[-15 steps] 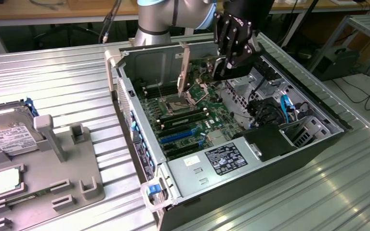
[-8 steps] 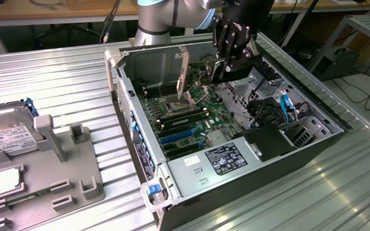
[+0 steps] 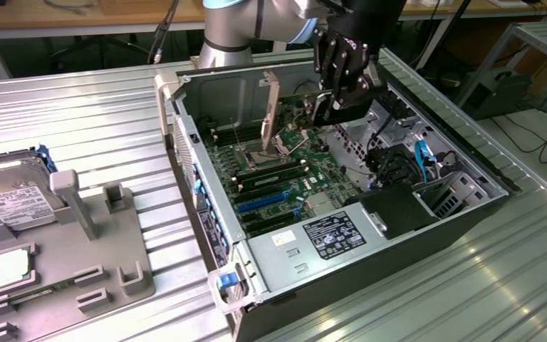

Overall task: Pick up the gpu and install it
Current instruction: 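Insert the gpu into the slot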

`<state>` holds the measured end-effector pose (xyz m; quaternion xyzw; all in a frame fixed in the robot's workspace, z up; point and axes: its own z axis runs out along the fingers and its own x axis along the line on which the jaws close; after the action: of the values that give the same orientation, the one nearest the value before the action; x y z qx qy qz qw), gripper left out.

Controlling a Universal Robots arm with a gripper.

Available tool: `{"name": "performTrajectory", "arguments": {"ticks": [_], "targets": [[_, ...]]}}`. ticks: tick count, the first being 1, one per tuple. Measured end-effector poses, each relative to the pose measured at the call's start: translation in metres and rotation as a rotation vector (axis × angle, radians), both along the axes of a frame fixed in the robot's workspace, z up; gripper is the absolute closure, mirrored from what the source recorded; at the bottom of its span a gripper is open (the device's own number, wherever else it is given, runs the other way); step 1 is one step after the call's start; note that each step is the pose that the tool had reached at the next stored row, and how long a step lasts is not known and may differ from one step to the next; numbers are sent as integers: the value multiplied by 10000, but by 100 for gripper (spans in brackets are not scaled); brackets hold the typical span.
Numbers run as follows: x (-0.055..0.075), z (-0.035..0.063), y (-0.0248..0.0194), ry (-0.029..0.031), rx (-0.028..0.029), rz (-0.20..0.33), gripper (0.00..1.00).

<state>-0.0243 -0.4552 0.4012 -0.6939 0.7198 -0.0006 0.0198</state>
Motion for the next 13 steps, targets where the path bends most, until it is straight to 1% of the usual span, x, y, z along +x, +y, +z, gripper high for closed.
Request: {"name": "performTrajectory", "arguments": {"ticks": [3, 5, 10, 12, 13], "targets": [[0, -55, 1, 1, -2, 1, 72], [1, -68, 1, -1, -12, 2, 72], [-21, -105, 4, 1, -14, 14, 72], [-24, -115, 5, 41, -15, 47, 72], [-25, -122, 7, 73, -14, 73, 72]]}}
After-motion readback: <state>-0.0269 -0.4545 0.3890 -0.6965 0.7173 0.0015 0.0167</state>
